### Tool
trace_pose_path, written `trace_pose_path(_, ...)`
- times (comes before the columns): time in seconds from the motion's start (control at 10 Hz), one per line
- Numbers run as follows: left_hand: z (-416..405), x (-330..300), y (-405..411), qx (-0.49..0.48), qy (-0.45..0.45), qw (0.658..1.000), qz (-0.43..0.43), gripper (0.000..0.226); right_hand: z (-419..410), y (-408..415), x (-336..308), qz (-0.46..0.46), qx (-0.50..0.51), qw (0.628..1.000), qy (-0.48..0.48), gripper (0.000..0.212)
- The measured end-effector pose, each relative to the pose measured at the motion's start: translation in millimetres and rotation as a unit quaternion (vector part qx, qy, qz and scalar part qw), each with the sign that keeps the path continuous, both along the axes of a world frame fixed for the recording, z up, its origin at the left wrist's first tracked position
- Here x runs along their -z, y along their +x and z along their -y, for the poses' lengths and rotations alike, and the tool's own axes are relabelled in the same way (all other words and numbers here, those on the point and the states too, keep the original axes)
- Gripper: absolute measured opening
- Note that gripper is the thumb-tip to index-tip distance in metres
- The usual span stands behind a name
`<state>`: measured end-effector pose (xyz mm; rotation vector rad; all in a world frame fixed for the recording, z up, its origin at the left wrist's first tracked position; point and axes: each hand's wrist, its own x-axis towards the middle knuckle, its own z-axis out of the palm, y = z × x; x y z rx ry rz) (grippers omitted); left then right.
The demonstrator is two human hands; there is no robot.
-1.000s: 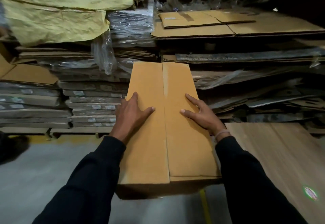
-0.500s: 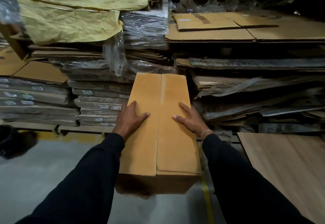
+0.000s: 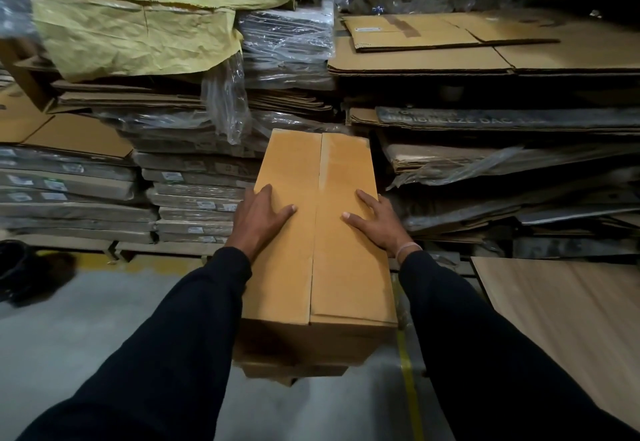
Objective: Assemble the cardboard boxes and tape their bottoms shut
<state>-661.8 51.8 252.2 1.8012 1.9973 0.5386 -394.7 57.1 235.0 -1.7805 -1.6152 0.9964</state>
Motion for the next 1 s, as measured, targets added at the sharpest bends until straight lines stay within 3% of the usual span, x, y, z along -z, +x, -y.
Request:
trace_pose_path(0.2,-5.8,16.5,-10.4,0.013,-0.022,0.999,-0.047,0.083,4.0,-16.6,4.2,0.033,0.006,0.999,-0.004,0.08)
trace_pose_path(0.4,-5.1,17.6,-7.7,0.056,0.01,0.994,-0.09,0.066,10.8,-22.1,-0.5,0.054,0.01,0.998,-0.01,0.078)
trace_pose_path(0.6,3.4,16.8,12.1,0.086,0.012,0.988,-0.125,0.064,25.3,-21.3,-7.1,0.064,0.016,0.998,-0.002,0.077)
trace_pose_path(0.8,7.7,1.4,51.9,0.16,0.029,0.982,-0.097,0.072,38.2,-18.3,-10.7,0.061,0.003,0.998,0.007,0.083)
trace_pose_path(1.0,-3.1,-11.0,112.3,0.254,0.052,0.953,-0.158,0.077,37.6,19.7,-3.4,0.057,0.016,0.997,0.05,0.078)
